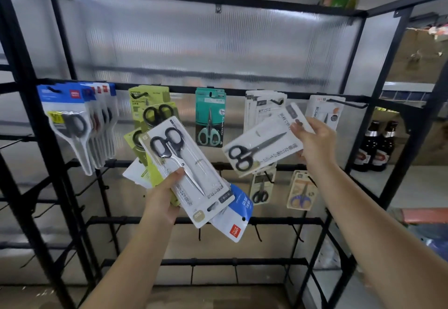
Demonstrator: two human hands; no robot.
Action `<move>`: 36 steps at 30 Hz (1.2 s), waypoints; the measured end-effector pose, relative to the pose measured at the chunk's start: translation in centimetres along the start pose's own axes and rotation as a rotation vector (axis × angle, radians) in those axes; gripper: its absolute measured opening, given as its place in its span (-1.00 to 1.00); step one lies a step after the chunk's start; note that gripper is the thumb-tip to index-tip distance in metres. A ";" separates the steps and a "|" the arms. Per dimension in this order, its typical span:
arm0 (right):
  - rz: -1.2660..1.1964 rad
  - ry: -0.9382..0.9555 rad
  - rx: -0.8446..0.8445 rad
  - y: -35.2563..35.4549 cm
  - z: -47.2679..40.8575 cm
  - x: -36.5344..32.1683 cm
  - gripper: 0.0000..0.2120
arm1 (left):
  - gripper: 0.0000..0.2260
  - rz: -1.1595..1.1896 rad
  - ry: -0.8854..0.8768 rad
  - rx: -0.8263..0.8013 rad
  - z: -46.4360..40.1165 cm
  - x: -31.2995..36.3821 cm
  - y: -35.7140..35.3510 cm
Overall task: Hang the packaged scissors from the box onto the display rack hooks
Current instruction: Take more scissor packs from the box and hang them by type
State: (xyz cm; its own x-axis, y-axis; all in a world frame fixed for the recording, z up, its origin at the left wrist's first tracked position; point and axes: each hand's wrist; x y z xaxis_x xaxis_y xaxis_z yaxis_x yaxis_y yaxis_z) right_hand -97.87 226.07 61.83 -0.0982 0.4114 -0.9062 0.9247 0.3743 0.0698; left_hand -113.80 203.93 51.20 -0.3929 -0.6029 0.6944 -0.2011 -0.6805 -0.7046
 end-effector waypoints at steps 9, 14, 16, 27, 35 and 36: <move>0.175 0.150 -0.010 -1.4 -4.0 -2.6 -0.76 | -0.82 -0.026 -0.034 -0.074 -0.2 -0.5 -0.3; 0.243 0.203 0.065 -1.8 -5.7 -2.8 -0.88 | -0.80 -0.029 -0.027 -0.136 -0.2 -0.7 -0.9; 0.295 0.210 0.027 -2.1 -6.3 -2.3 -0.85 | -0.71 -0.033 -0.038 -0.151 -0.2 -0.7 -1.2; 0.517 0.284 -0.053 -3.2 -8.0 -0.2 -0.65 | -0.74 -0.043 -0.097 -0.163 -1.1 -0.2 -1.9; 0.540 0.396 0.036 -4.9 -1.9 -0.6 -0.65 | -0.76 -0.020 -0.058 -0.175 -1.0 -0.9 -3.1; 0.463 0.376 -0.105 -5.1 -0.3 -0.5 -0.72 | -0.73 -0.023 -0.054 -0.181 -0.9 -1.0 -3.3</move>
State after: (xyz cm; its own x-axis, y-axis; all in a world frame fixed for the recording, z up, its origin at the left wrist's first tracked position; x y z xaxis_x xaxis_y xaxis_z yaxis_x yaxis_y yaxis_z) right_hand -102.67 224.22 62.08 0.1648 0.8097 -0.5632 0.8627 0.1584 0.4802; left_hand -113.54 207.16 52.70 -0.3387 -0.6128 0.7140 -0.3699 -0.6110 -0.6999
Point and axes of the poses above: each hand's wrist, its own z-axis away from the middle knuckle, its own y-axis out of the back of the hand, x = y × z, and after that the axes turned 8 degrees about z, right-handed
